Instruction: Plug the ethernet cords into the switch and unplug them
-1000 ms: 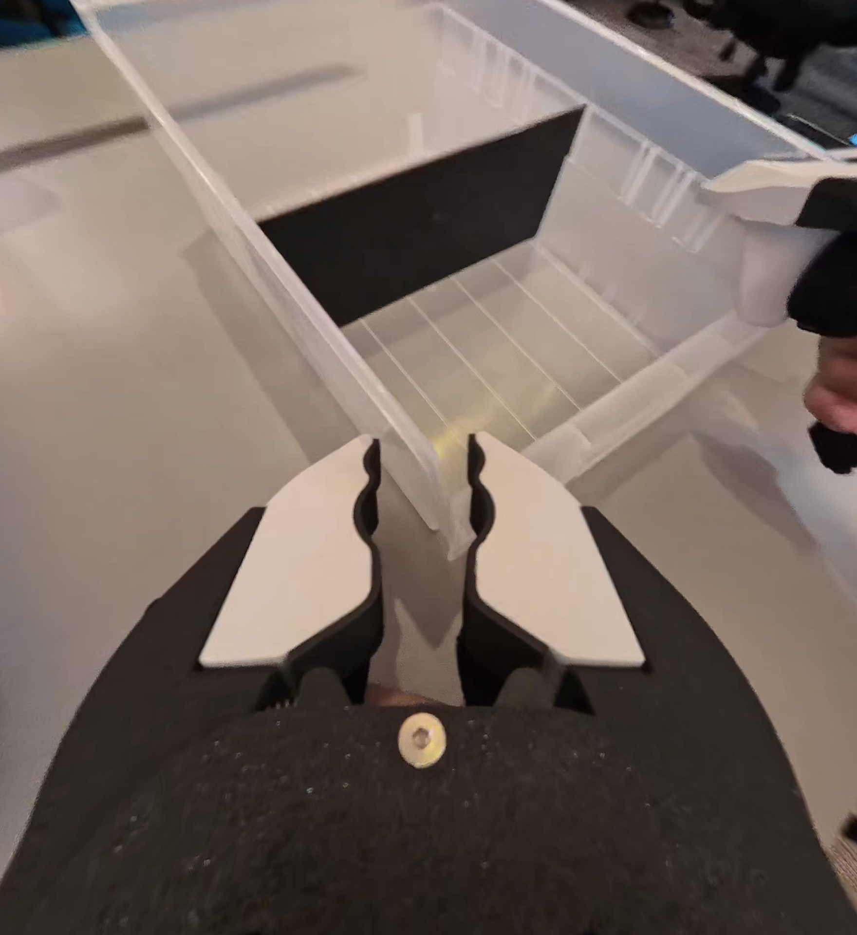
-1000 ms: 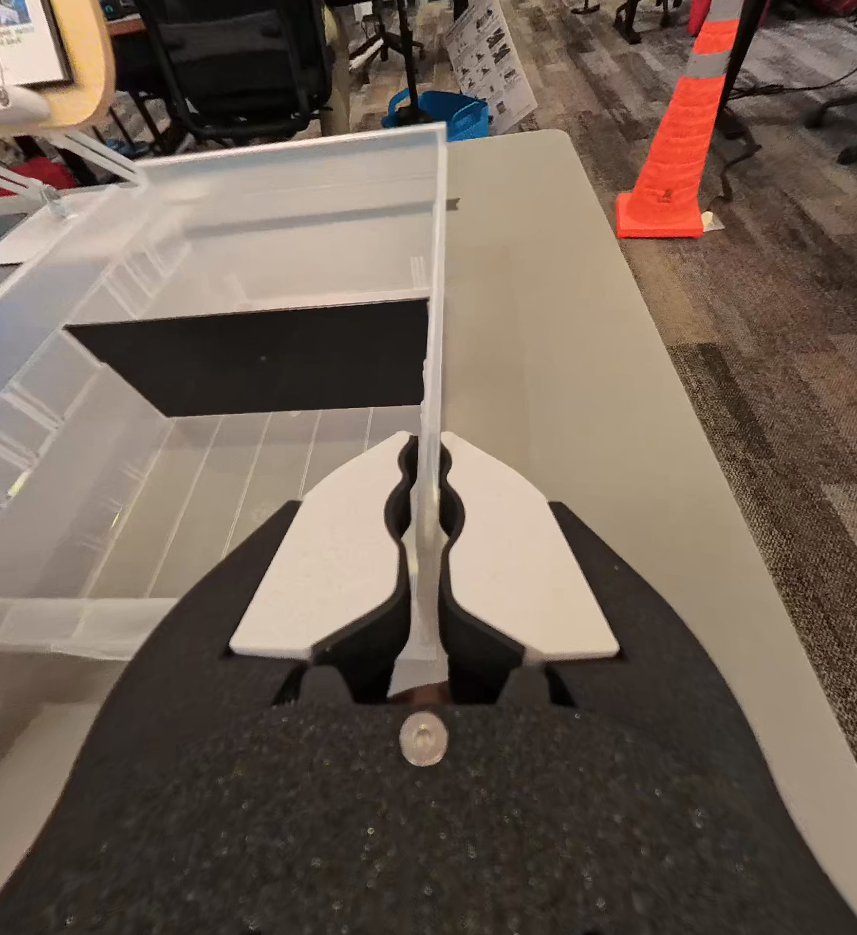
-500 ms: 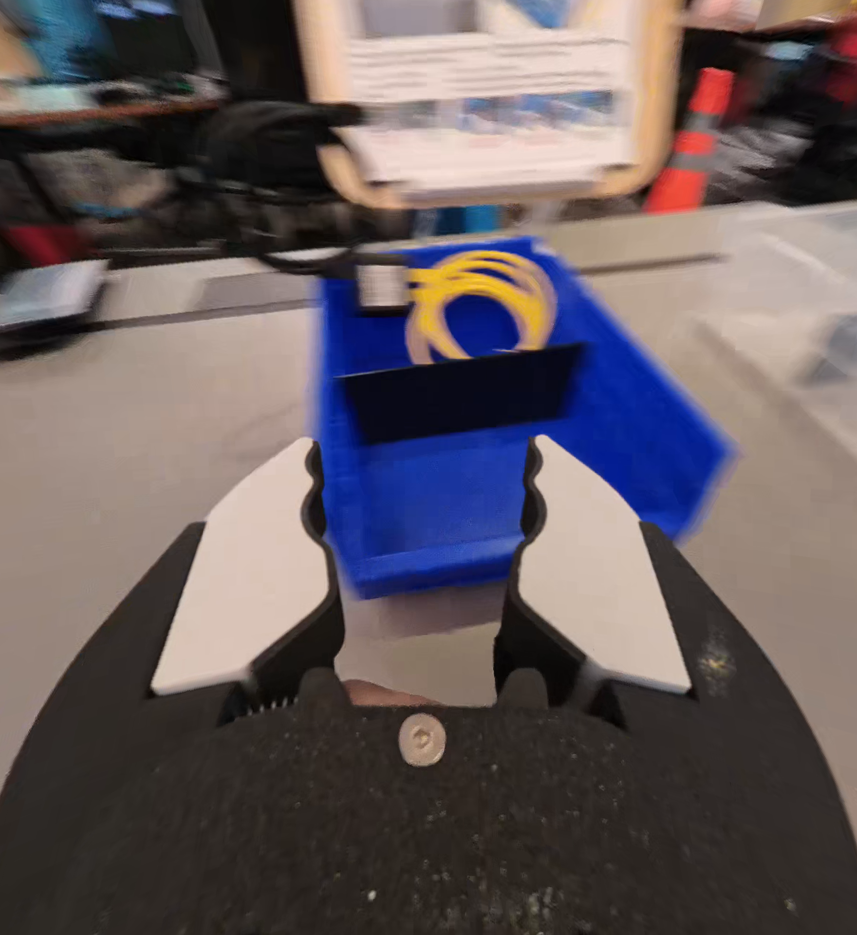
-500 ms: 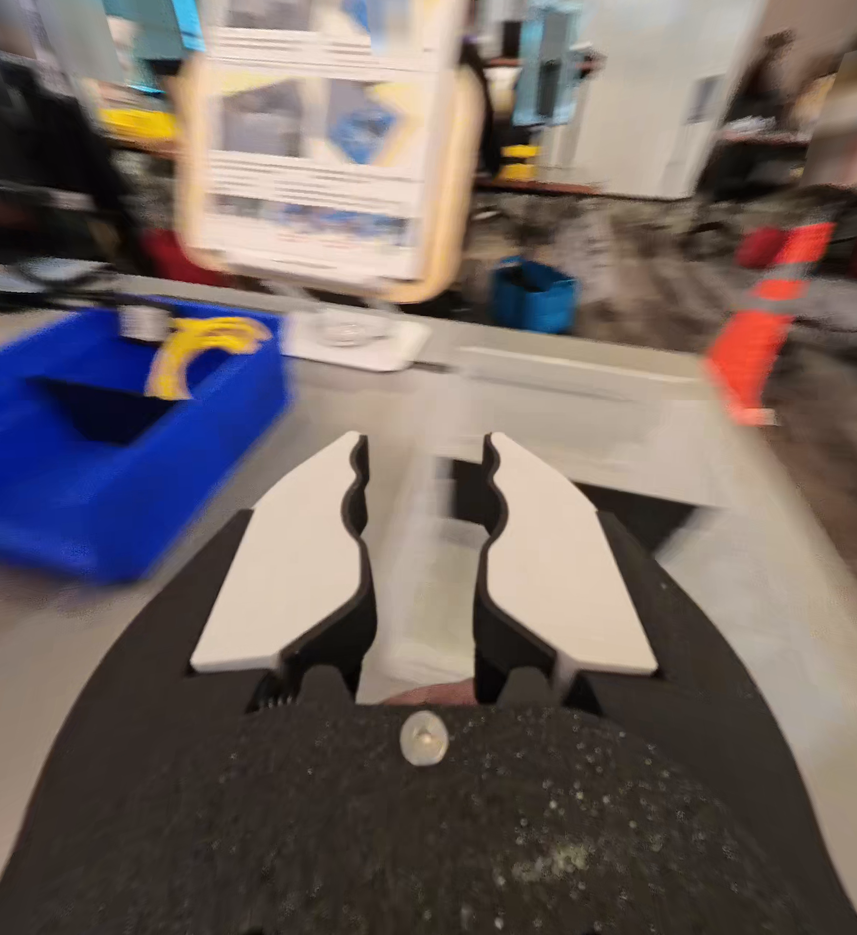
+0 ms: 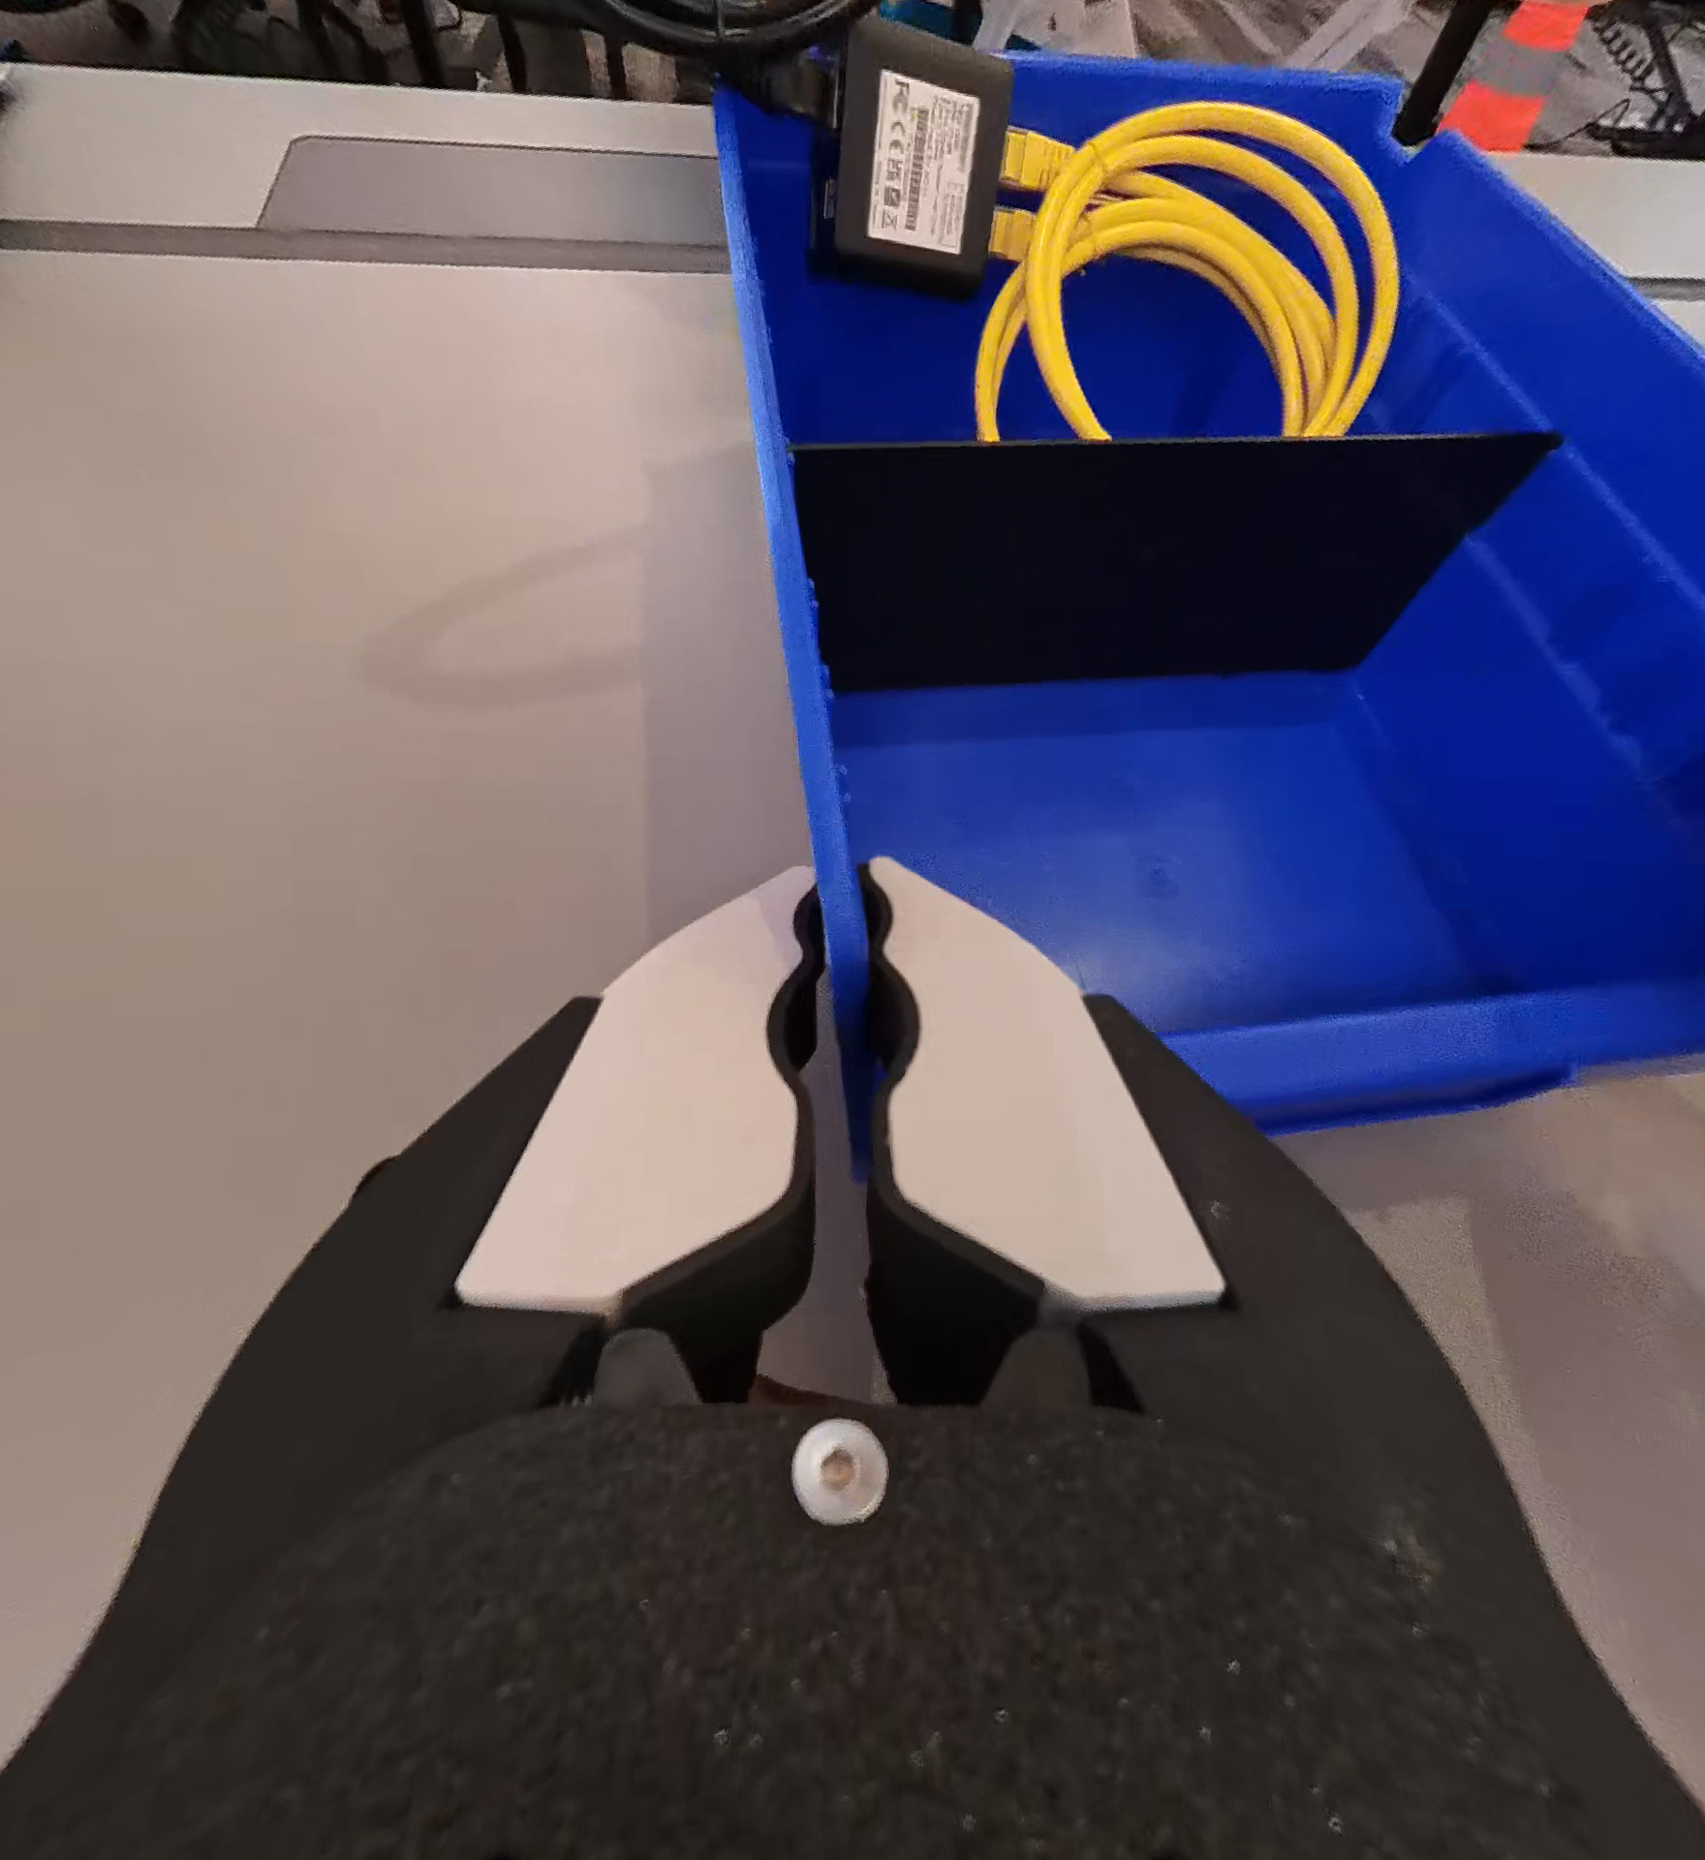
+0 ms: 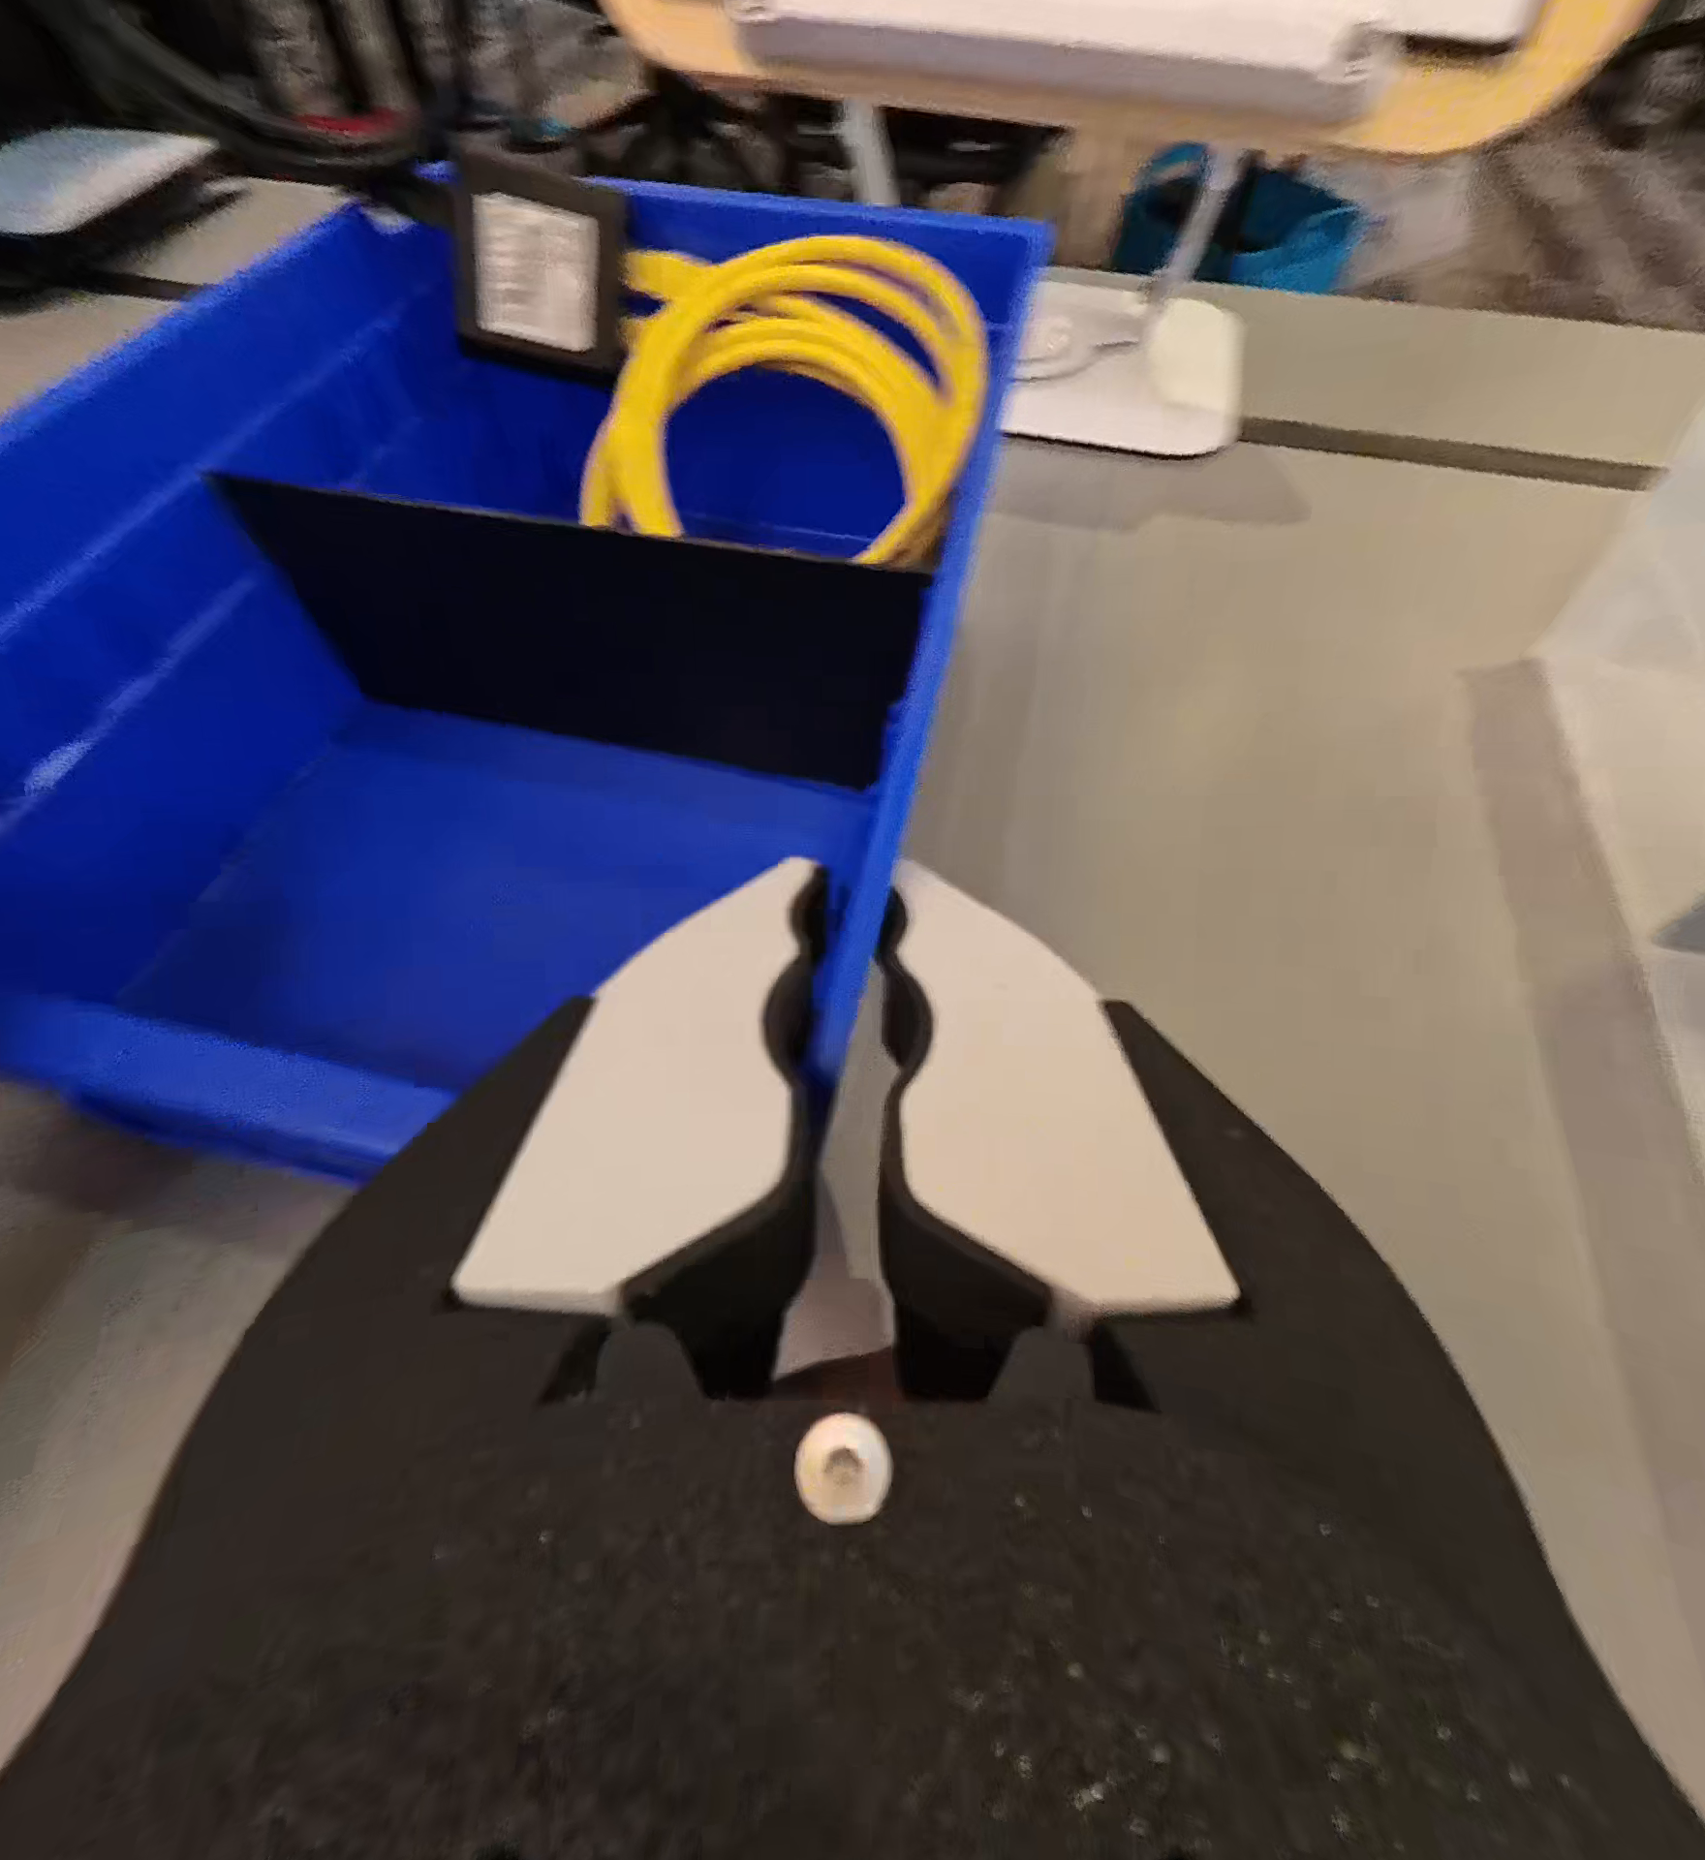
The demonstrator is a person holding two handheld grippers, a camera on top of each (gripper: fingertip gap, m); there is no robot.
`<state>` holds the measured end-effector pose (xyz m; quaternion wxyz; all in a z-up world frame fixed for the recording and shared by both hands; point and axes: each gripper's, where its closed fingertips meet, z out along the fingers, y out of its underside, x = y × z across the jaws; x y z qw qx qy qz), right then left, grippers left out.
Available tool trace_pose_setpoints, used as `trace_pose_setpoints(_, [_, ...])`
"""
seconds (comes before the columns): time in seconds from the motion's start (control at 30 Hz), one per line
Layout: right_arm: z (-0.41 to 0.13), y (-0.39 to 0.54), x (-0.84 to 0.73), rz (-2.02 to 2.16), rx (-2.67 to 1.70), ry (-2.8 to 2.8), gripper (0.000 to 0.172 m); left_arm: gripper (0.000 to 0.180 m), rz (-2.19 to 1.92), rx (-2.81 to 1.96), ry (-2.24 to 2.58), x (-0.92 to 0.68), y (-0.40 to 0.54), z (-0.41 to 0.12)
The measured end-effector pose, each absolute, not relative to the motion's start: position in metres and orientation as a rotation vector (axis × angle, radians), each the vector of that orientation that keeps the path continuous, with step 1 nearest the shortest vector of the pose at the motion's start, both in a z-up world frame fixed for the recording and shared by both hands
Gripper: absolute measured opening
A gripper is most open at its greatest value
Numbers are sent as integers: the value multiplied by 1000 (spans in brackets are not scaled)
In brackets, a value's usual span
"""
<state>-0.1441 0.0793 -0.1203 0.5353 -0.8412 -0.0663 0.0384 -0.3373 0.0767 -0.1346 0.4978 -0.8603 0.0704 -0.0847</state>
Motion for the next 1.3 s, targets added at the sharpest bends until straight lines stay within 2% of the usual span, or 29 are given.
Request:
trace_pose_setpoints(0.2, [-114, 73, -161, 31, -2002, -98, 3, 2, -154, -2059, 234, -360, 77, -124])
trace_pose_setpoints(0.4, [-88, 86, -245, 102, -1899, -121, 3, 2, -74, -2003, 147, -448, 77, -103])
trace_pose_setpoints(0.7, [-110, 90, -405, 174, -1932, -227, 6, 2, -58, -2072, 101, -602, 72, -130])
trace_pose_setpoints(1.17, [-118, 85, -396, 343, -2002, -187, 16, 4, -84, -2103, 49, -584, 83, -133])
trace_pose_setpoints(1.23, [-105, 69, -387, 483, -2072, -339, 25, 34, -225, -2140, 73, -566, 68, -132])
trace_pose_setpoints(1.3, [-71, 52, -353, 607, -1972, -436, 29, 50, -218, -2153, 54, -566, 44, -125])
